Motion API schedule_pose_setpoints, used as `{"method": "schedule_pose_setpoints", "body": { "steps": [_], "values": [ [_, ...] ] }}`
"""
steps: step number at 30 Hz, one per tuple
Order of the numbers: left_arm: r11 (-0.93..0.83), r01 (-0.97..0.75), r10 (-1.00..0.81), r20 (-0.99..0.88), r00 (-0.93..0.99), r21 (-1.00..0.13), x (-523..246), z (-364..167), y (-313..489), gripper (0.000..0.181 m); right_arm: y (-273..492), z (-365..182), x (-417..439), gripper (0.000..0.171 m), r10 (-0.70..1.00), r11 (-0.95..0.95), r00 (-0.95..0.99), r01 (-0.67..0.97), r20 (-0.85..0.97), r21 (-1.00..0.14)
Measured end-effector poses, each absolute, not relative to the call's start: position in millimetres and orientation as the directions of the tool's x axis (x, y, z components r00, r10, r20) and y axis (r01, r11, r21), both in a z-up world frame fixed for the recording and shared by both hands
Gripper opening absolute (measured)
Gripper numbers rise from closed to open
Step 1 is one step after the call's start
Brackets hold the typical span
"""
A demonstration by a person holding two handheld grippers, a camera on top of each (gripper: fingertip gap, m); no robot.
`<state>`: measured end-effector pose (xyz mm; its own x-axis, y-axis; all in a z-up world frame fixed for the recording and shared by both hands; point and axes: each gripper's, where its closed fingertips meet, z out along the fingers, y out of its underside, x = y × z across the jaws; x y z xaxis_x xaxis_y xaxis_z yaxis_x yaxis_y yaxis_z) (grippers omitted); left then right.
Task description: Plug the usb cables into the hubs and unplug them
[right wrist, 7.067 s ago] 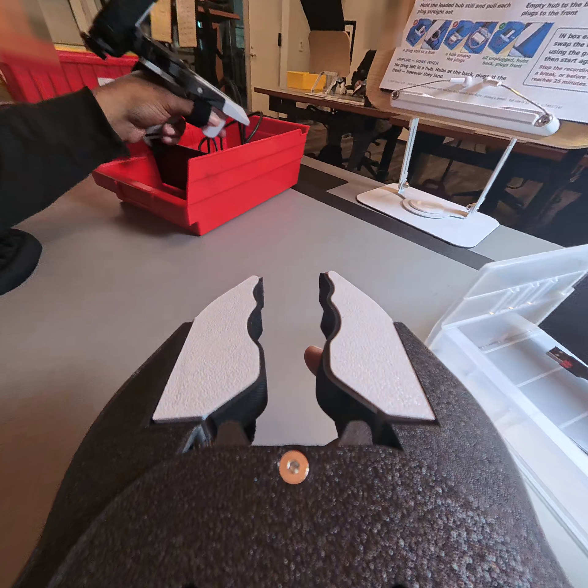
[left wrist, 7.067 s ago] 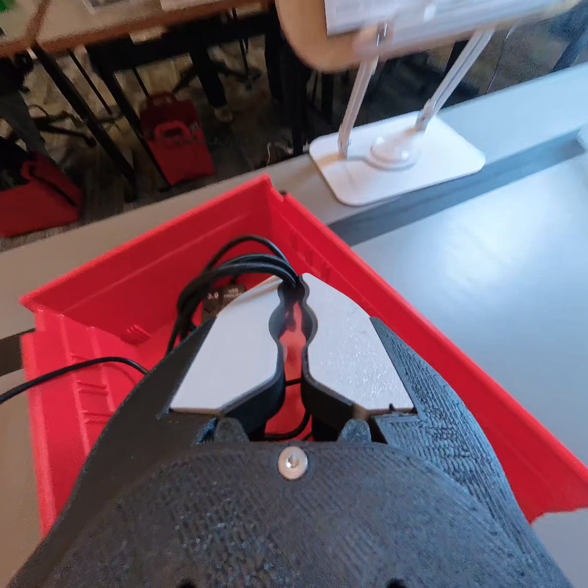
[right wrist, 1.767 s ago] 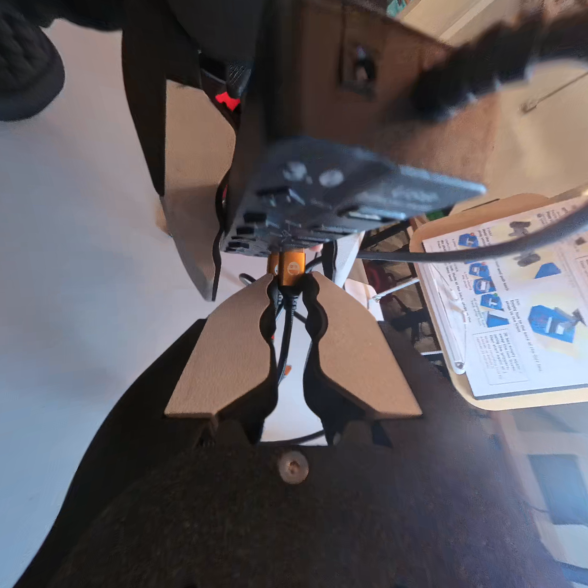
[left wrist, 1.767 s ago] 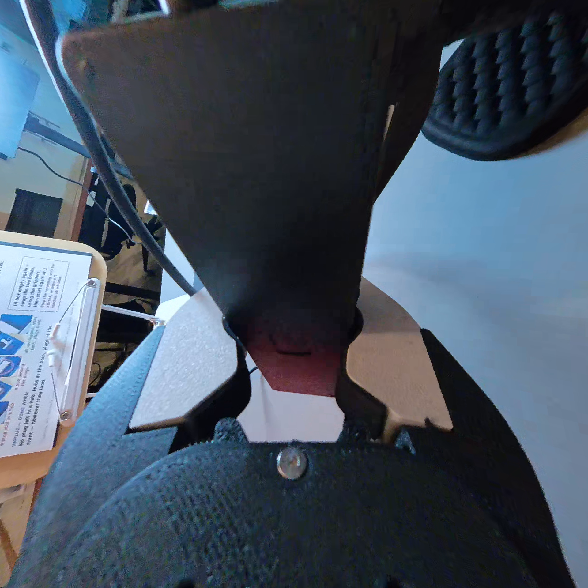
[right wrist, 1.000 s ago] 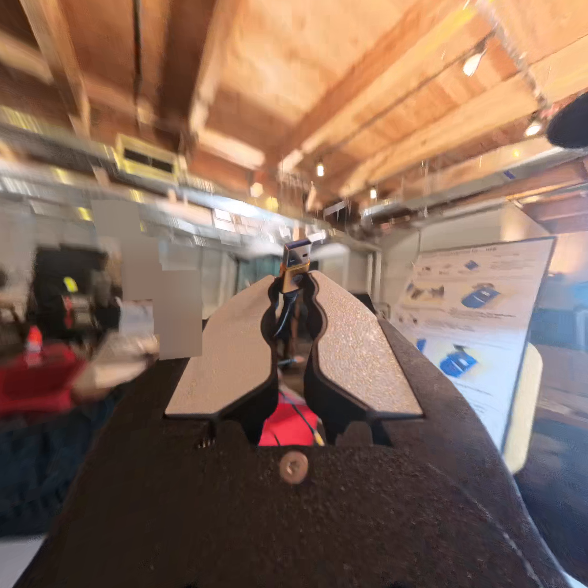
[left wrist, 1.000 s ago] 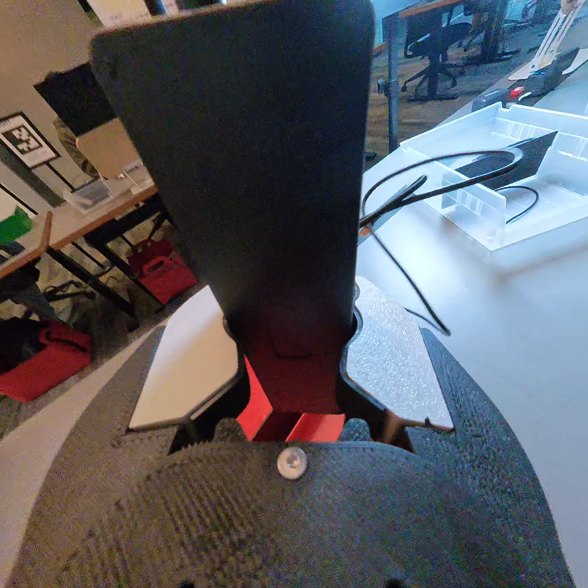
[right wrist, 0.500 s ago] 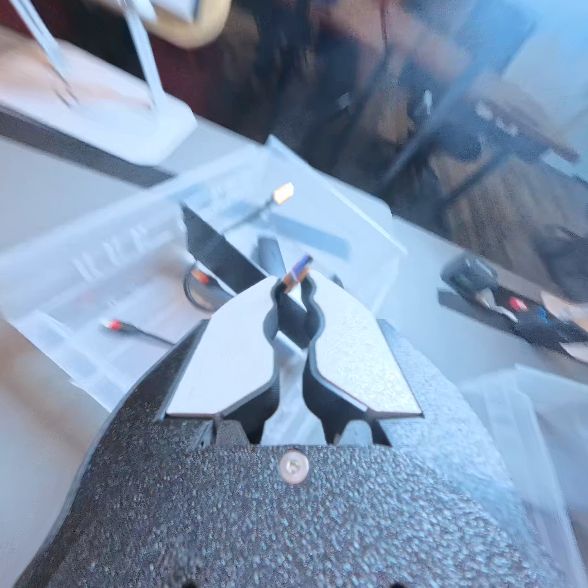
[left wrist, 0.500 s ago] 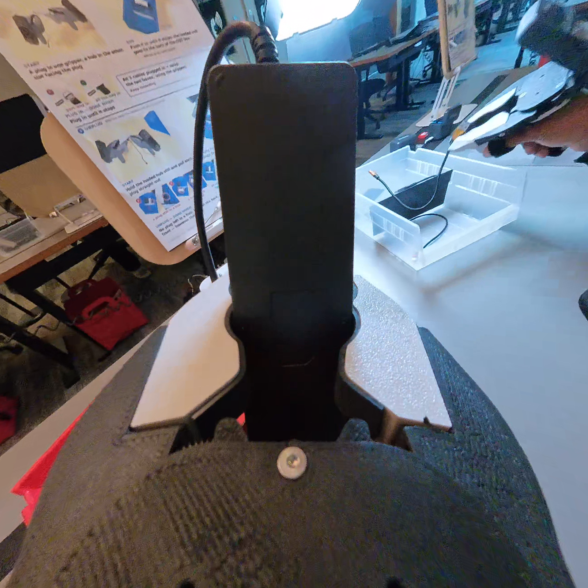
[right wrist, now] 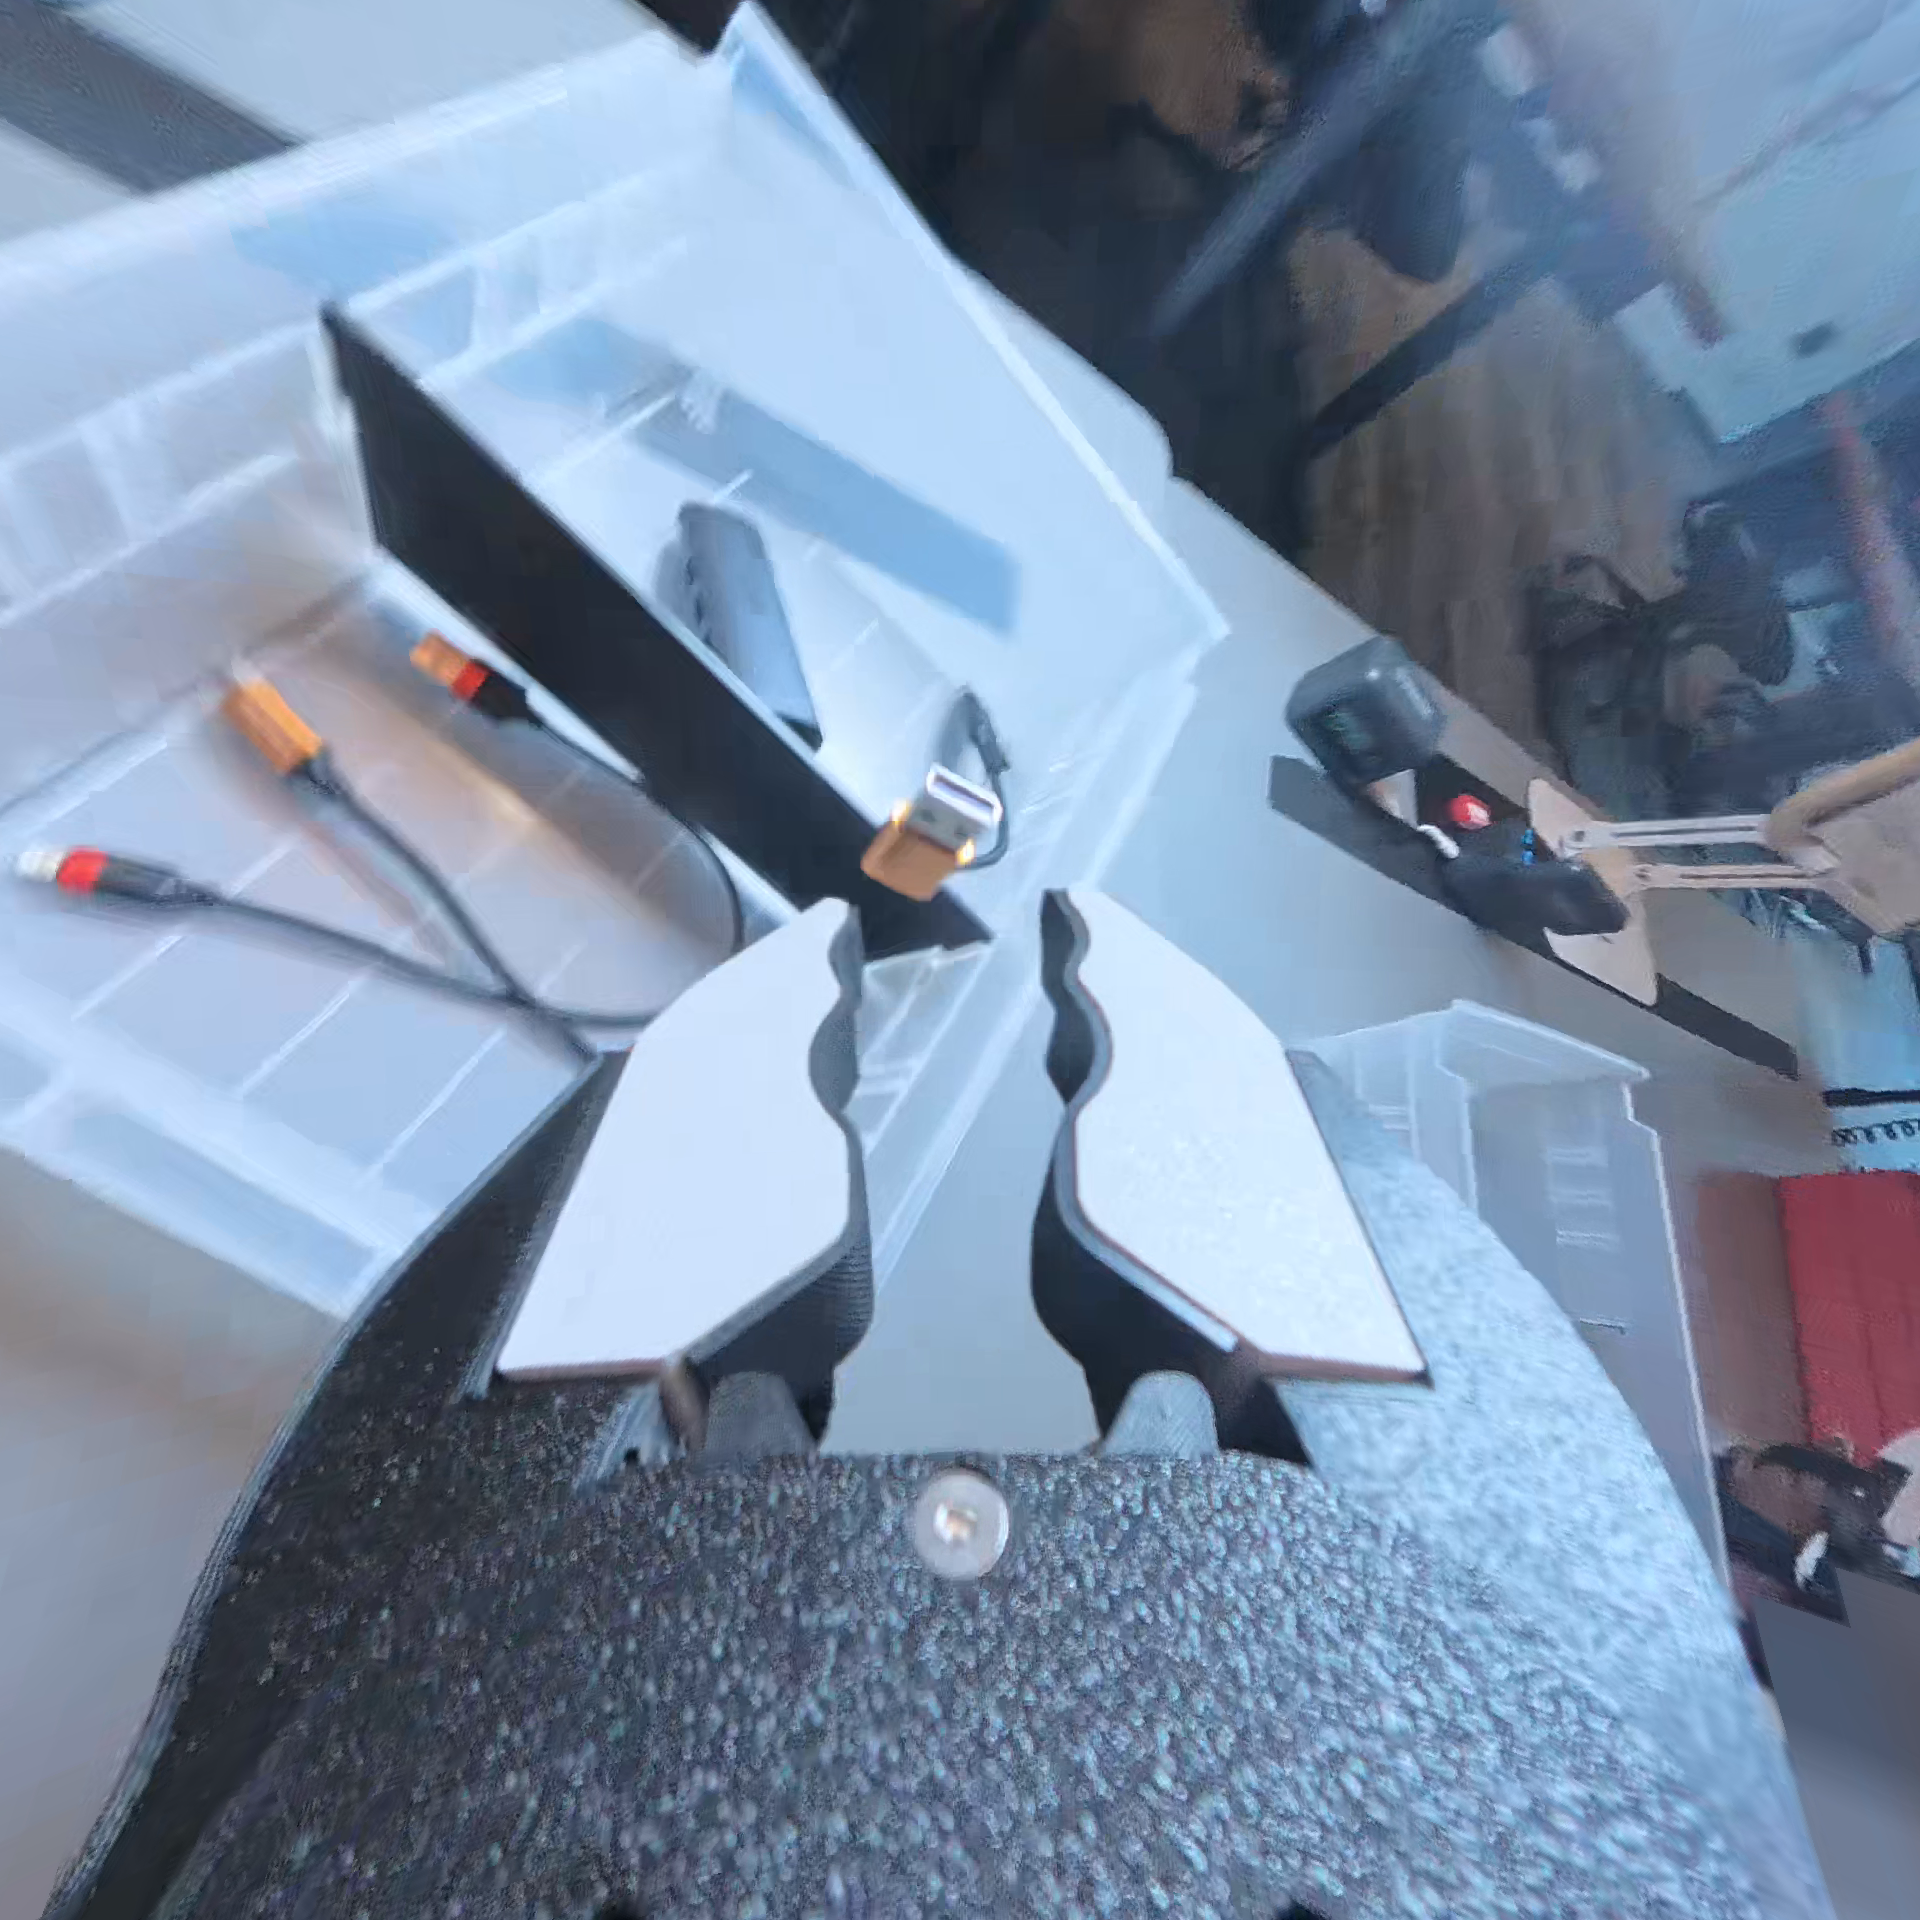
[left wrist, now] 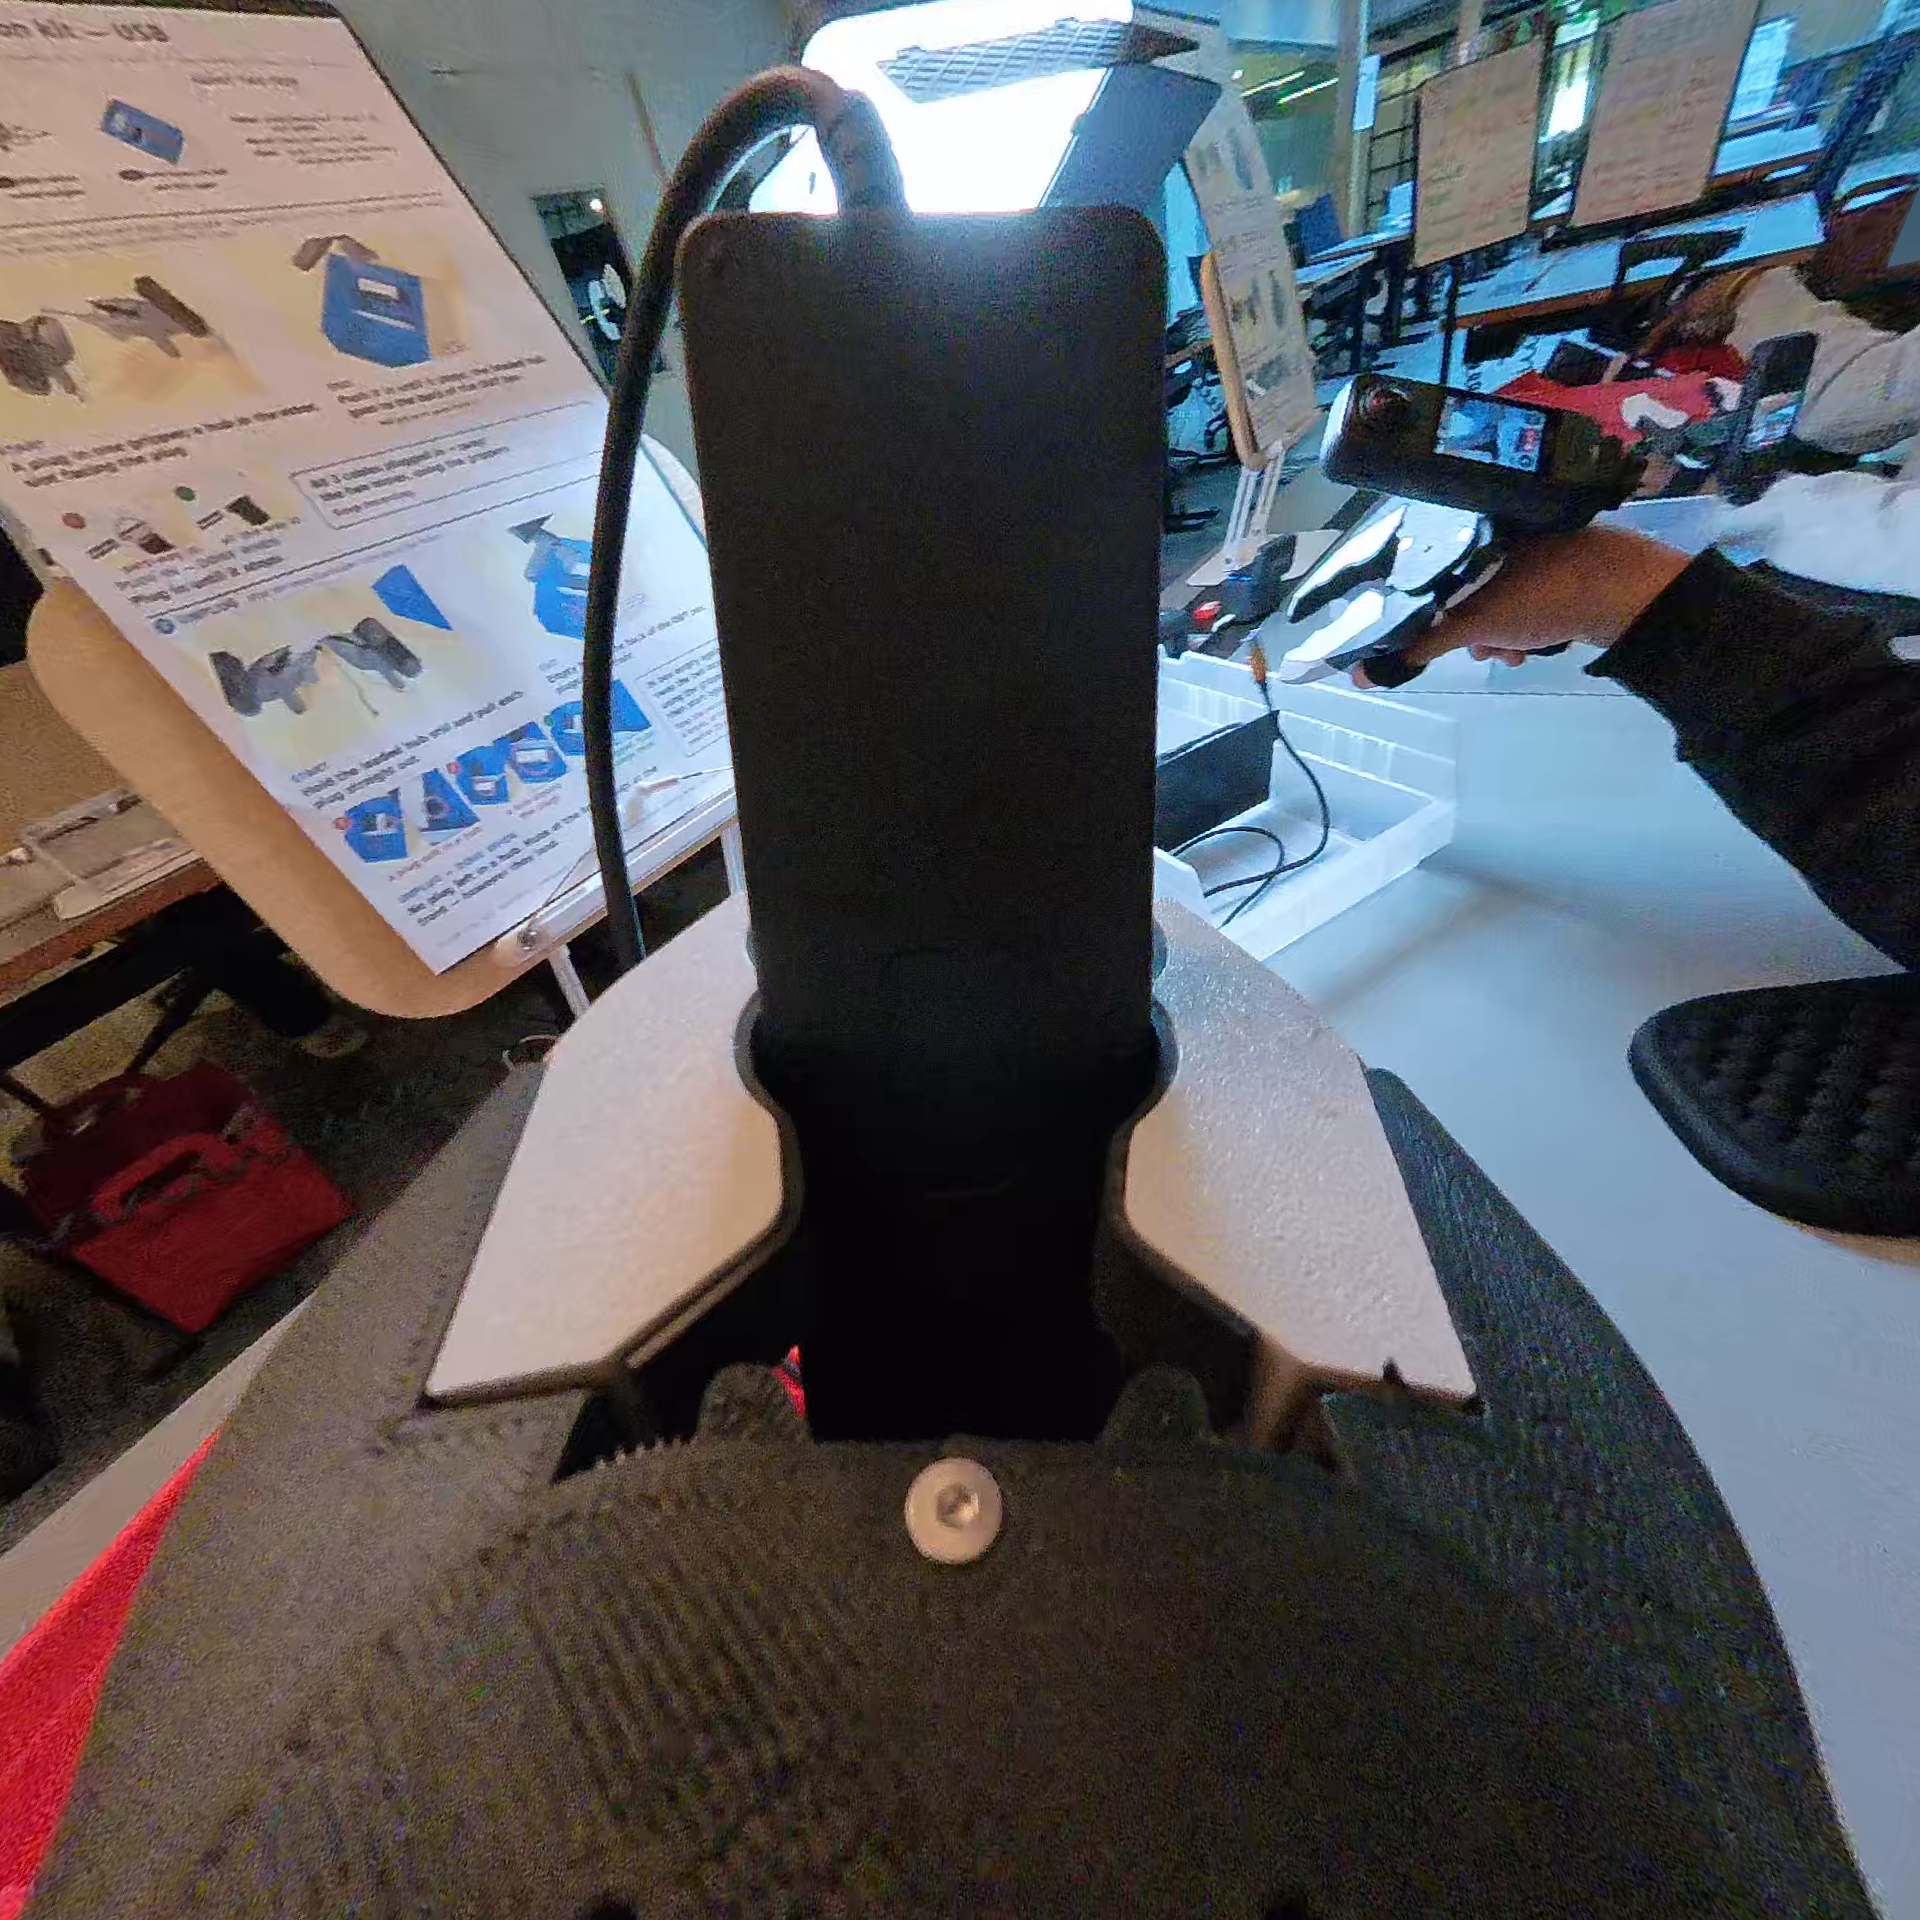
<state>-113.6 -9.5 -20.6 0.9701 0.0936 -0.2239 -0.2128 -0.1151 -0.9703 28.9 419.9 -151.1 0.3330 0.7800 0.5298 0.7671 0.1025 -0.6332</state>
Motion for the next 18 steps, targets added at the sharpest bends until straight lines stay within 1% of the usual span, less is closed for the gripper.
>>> {"method": "schedule_pose_setpoints", "body": {
  "steps": [1, 2, 3, 4, 5, 7, 8, 10, 12, 15, 17, 18],
  "values": [
    [-0.109, -0.208, 0.070, -0.216, 0.974, -0.972, -109.3, -20.1, -7.3, 0.065, 417.7, -139.7, 24.6, 0.043, 0.778, 0.115, 0.361, 0.722, 0.513, -0.683],
    [-0.104, -0.202, 0.047, -0.208, 0.977, -0.974, -105.0, -19.6, -5.3, 0.065, 410.1, -122.9, 18.7, 0.049, 0.786, 0.144, 0.381, 0.654, 0.488, -0.742],
    [-0.094, -0.192, 0.018, -0.194, 0.981, -0.977, -100.0, -18.7, -3.3, 0.067, 395.7, -104.2, 11.4, 0.051, 0.810, 0.182, 0.374, 0.573, 0.452, -0.799],
    [-0.078, -0.176, -0.018, -0.175, 0.984, -0.981, -94.3, -17.4, -1.1, 0.067, 373.4, -86.8, 2.7, 0.051, 0.852, 0.219, 0.327, 0.486, 0.409, -0.846],
    [-0.060, -0.155, -0.057, -0.151, 0.987, -0.986, -88.0, -16.0, 0.8, 0.067, 343.9, -71.0, -6.0, 0.052, 0.900, 0.246, 0.245, 0.396, 0.360, -0.885],
    [-0.021, -0.120, -0.146, -0.116, 0.982, -0.993, -73.4, -13.5, 3.6, 0.065, 270.1, -45.1, -18.8, 0.050, 0.963, 0.261, 0.005, 0.229, 0.269, -0.938],
    [-0.002, -0.105, -0.197, -0.103, 0.975, -0.994, -64.8, -12.4, 4.6, 0.065, 227.9, -37.2, -21.7, 0.048, 0.960, 0.262, -0.143, 0.168, 0.239, -0.950],
    [0.029, -0.065, -0.295, -0.071, 0.953, -0.997, -46.6, -10.6, 7.0, 0.065, 147.6, -32.6, -22.8, 0.048, 0.891, 0.276, -0.397, 0.091, 0.219, -0.957],
    [0.054, -0.056, -0.392, -0.073, 0.917, -0.997, -26.9, -12.7, 9.4, 0.065, 81.6, -43.1, -23.3, 0.046, 0.794, 0.334, -0.553, 0.051, 0.252, -0.941],
    [0.124, -0.138, -0.519, -0.183, 0.835, -0.983, 6.8, -22.9, 9.2, 0.065, 16.4, -63.7, -21.9, 0.044, 0.676, 0.444, -0.651, -0.016, 0.346, -0.896],
    [0.146, -0.183, -0.543, -0.234, 0.806, -0.972, 19.6, -29.6, 12.2, 0.065, -5.5, -67.4, -20.1, 0.032, 0.652, 0.449, -0.662, -0.058, 0.371, -0.892],
    [0.167, -0.196, -0.552, -0.256, 0.794, -0.966, 23.8, -30.5, 12.0, 0.065, -8.6, -67.5, -20.8, 0.023, 0.657, 0.451, -0.648, -0.071, 0.385, -0.890]
  ]
}}
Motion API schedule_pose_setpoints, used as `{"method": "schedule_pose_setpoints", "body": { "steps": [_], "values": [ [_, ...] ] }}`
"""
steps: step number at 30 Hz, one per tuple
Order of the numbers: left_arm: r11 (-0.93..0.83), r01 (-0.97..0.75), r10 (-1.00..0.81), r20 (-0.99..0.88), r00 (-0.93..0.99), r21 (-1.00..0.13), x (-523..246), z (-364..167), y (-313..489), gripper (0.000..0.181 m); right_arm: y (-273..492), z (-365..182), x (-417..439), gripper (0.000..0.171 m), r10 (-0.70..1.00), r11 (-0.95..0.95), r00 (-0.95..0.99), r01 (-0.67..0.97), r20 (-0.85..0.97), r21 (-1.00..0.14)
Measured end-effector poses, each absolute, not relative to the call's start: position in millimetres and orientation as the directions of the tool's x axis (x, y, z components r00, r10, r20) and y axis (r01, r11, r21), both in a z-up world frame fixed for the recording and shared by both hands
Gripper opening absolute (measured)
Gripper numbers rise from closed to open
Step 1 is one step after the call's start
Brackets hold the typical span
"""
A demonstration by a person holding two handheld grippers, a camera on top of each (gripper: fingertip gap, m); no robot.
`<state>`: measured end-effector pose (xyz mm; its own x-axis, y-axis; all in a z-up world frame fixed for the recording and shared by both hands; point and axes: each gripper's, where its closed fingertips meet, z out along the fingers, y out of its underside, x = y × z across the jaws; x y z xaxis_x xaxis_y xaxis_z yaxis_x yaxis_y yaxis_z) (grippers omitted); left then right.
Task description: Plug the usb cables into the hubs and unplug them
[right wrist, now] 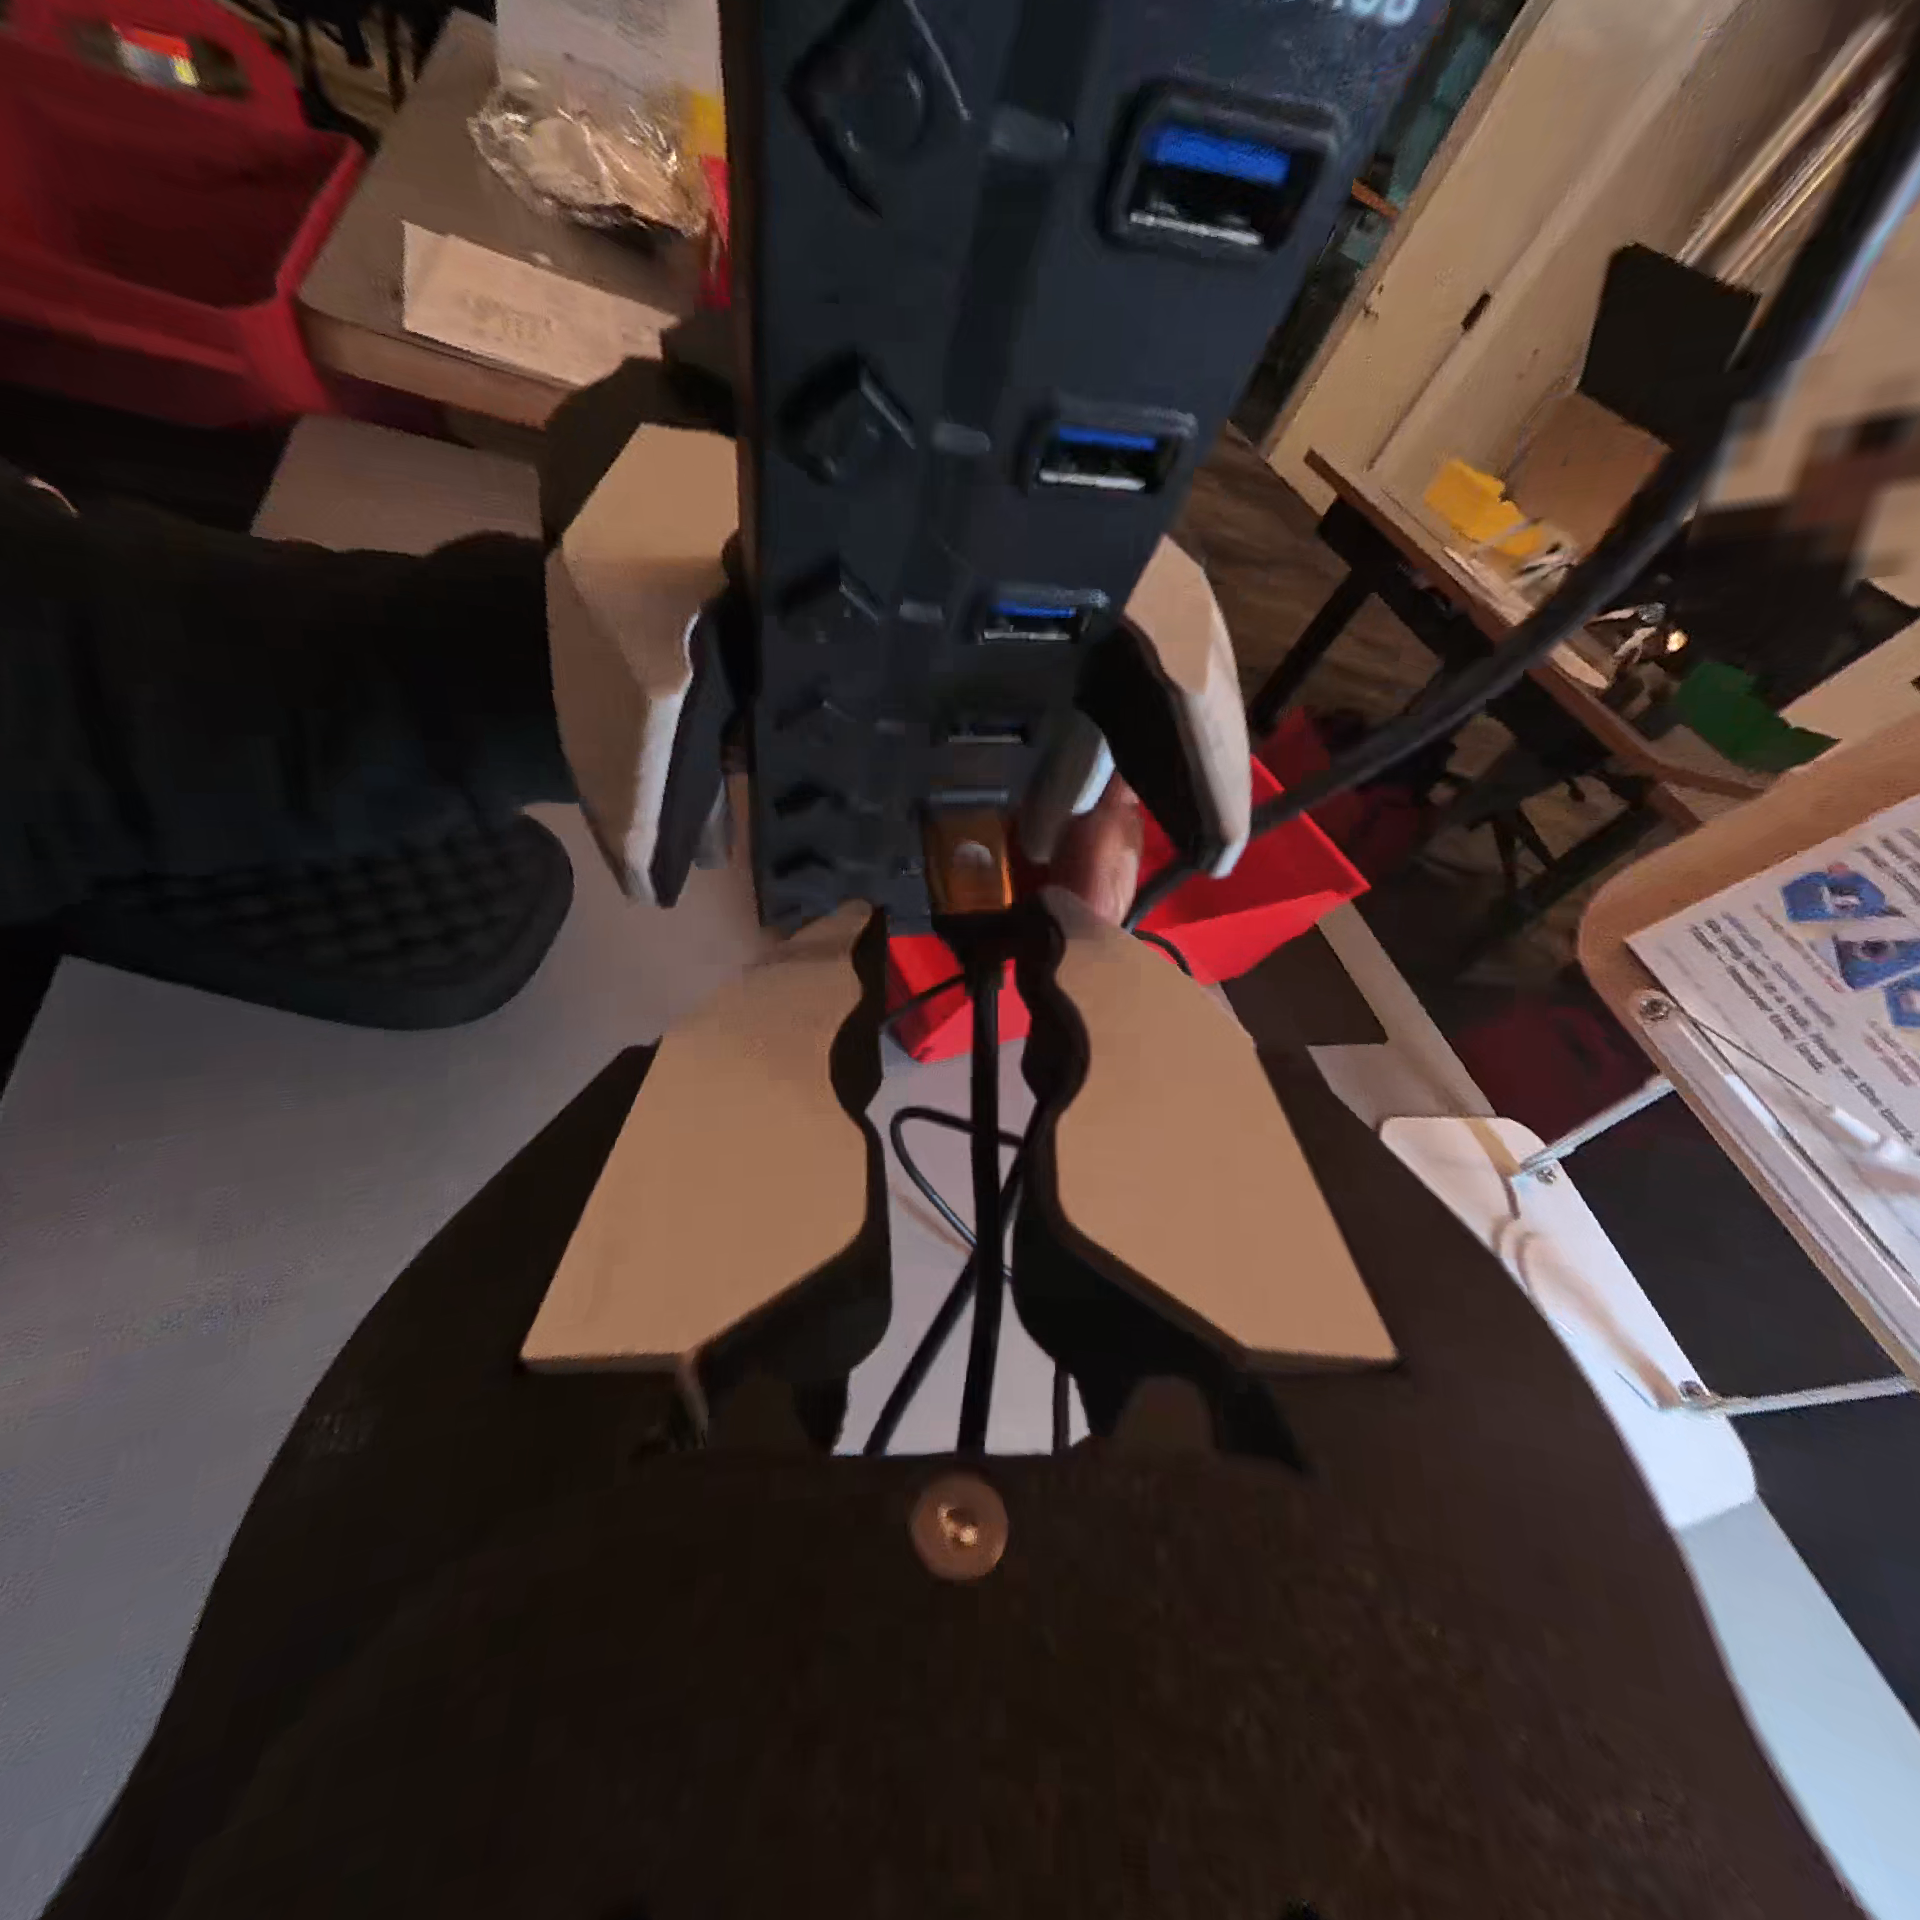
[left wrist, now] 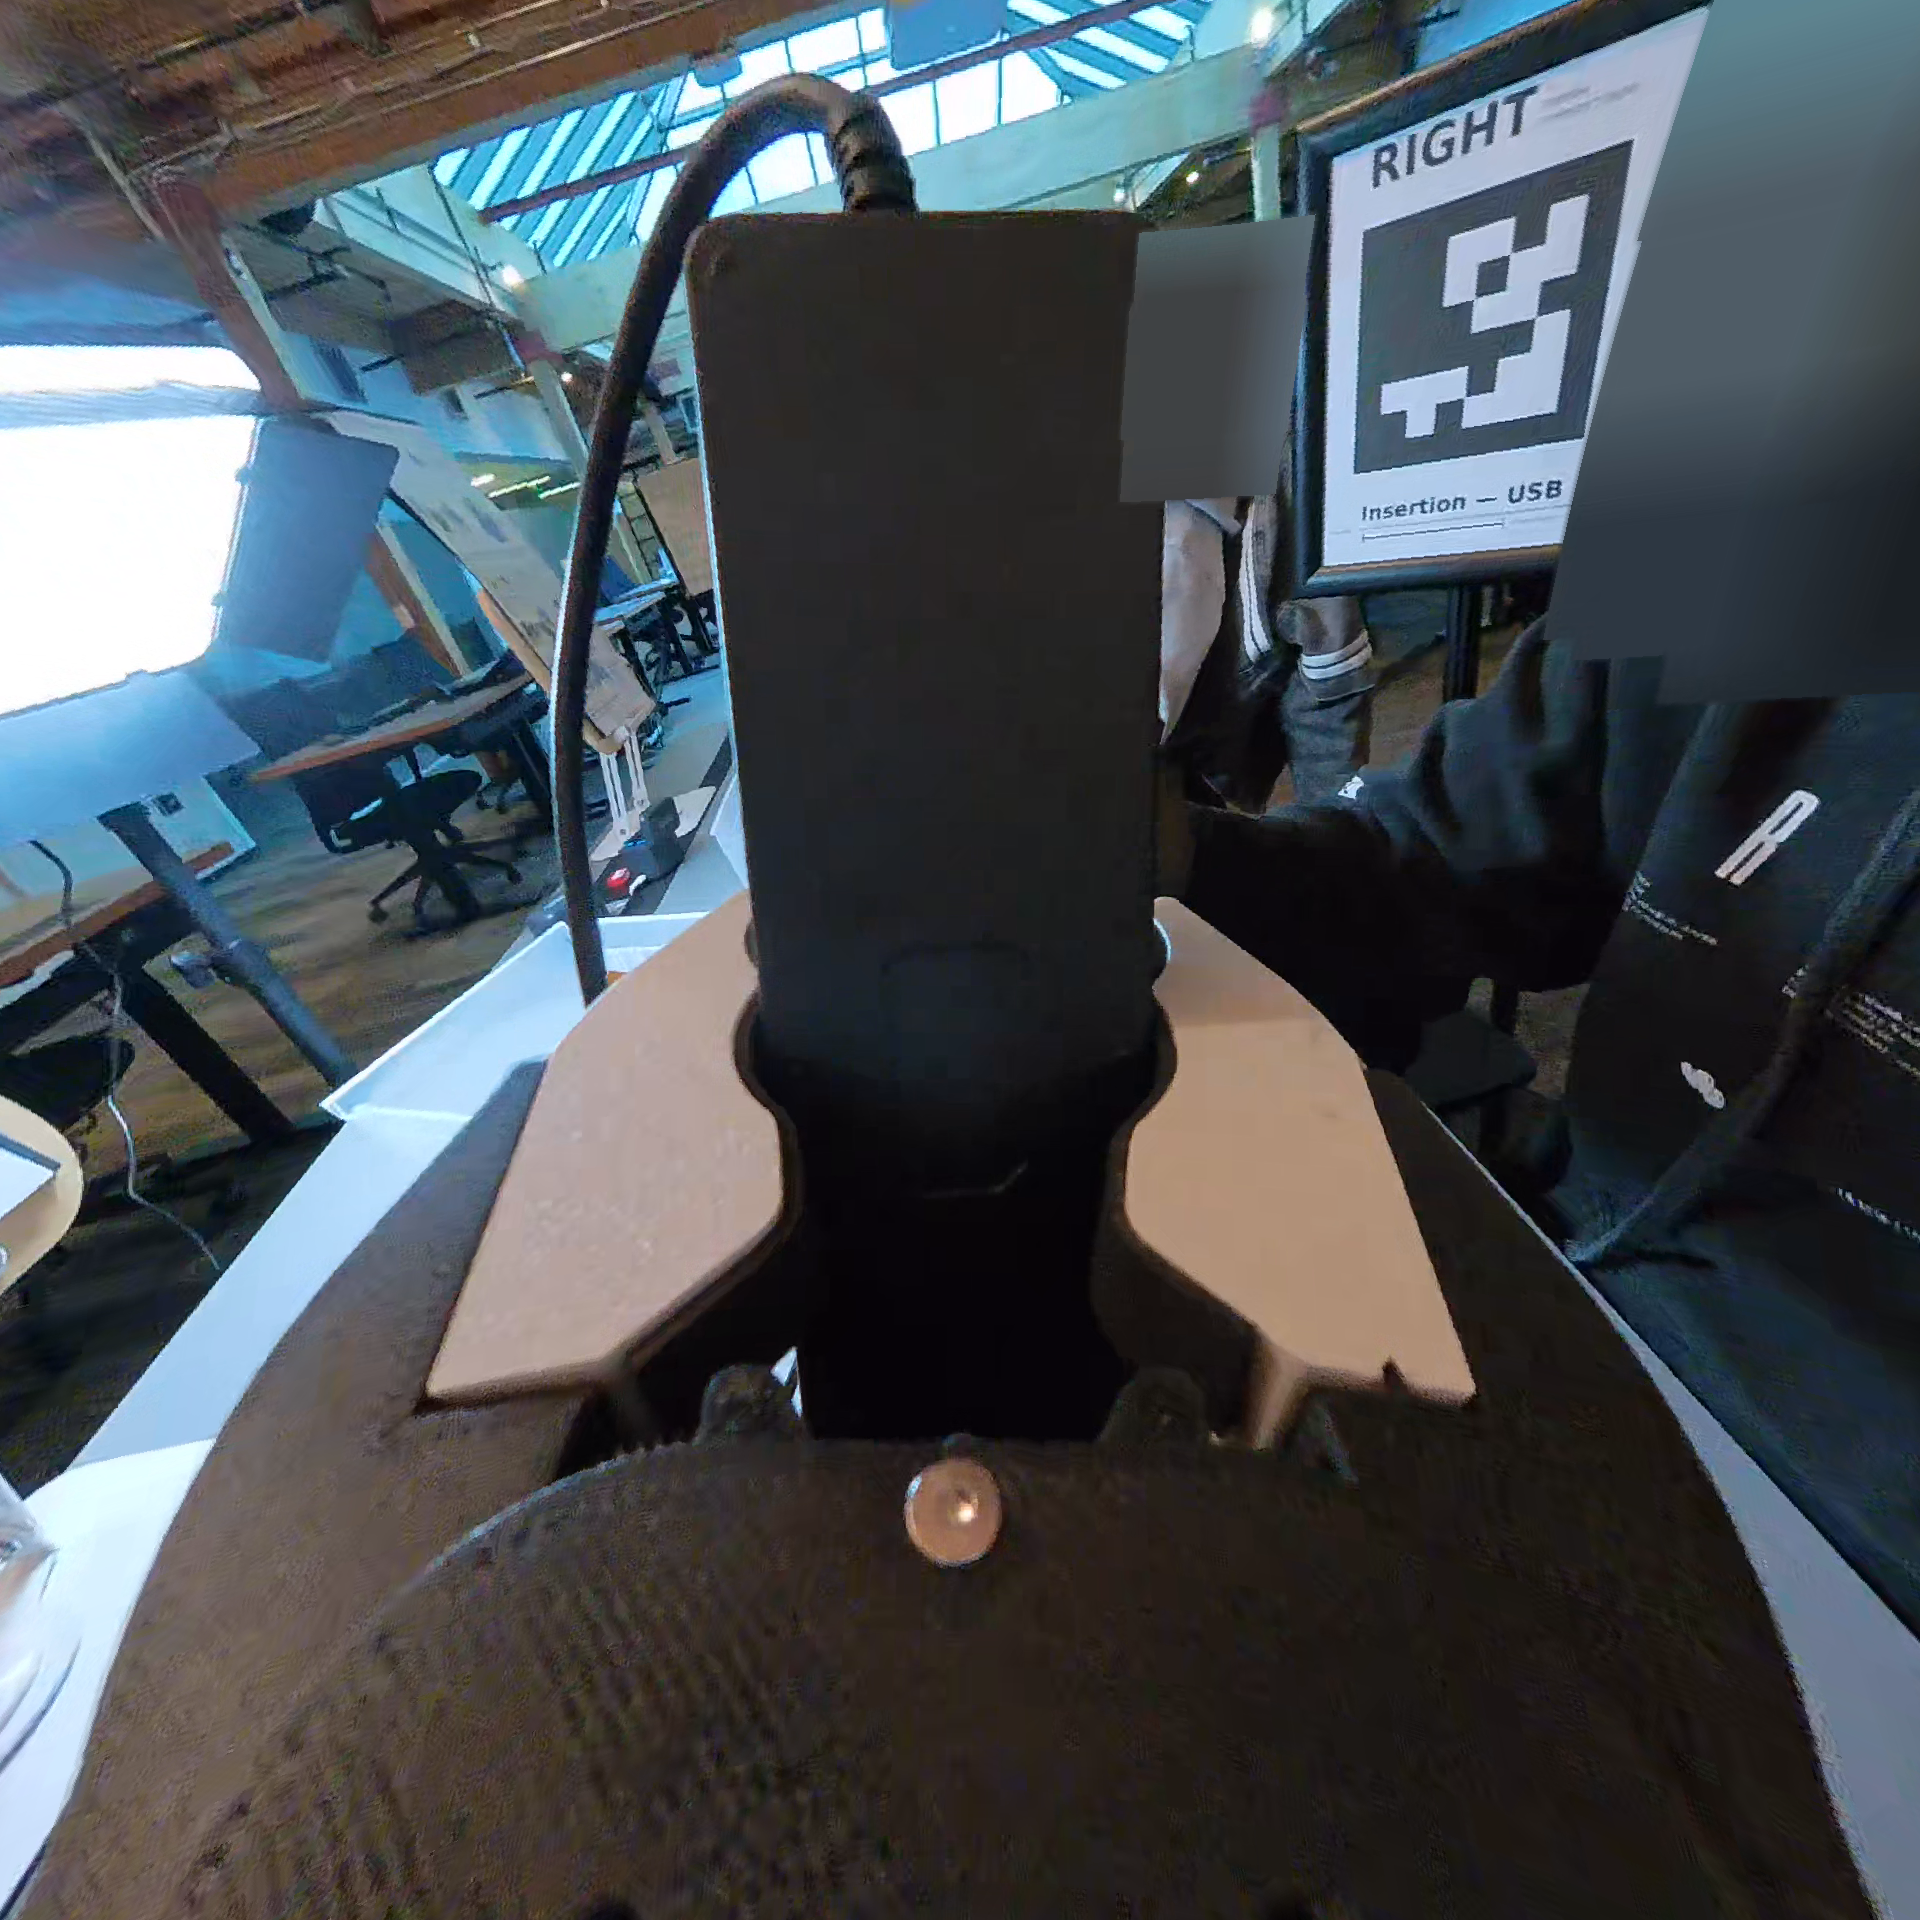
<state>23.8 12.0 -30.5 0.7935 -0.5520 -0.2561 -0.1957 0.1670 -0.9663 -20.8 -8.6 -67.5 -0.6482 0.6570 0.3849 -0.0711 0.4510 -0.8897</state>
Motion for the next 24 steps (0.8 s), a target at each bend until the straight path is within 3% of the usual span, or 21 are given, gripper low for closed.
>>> {"method": "schedule_pose_setpoints", "body": {
  "steps": [7, 13, 17, 20, 22, 24],
  "values": [
    [0.203, -0.327, -0.505, -0.385, 0.772, -0.923, 31.1, -42.4, 18.6, 0.065, -5.8, -74.1, -22.5, 0.018, 0.656, 0.504, -0.617, -0.072, 0.435, -0.861],
    [0.041, -0.495, -0.446, -0.460, 0.768, -0.868, 20.1, -63.5, 25.4, 0.065, 5.9, -84.5, -22.1, 0.016, 0.599, 0.630, -0.589, -0.071, 0.543, -0.773],
    [-0.086, -0.702, -0.380, -0.628, 0.680, -0.707, 10.5, -85.0, 32.9, 0.065, 17.6, -92.9, -23.2, 0.016, 0.523, 0.754, -0.537, -0.072, 0.662, -0.653],
    [-0.190, -0.763, -0.360, -0.679, 0.640, -0.618, -2.7, -94.2, 32.5, 0.064, 27.6, -103.0, -25.2, 0.016, 0.482, 0.799, -0.544, -0.049, 0.687, -0.599],
    [-0.346, -0.775, -0.239, -0.749, 0.618, -0.529, -52.2, -95.4, 24.7, 0.065, 52.2, -113.2, -28.4, 0.016, 0.467, 0.842, -0.525, 0.018, 0.711, -0.540],
    [-0.357, -0.669, -0.203, -0.644, 0.737, -0.652, -78.4, -93.2, 7.9, 0.065, 72.5, -105.9, -26.3, 0.016, 0.535, 0.793, -0.509, 0.028, 0.674, -0.608]
  ]
}}
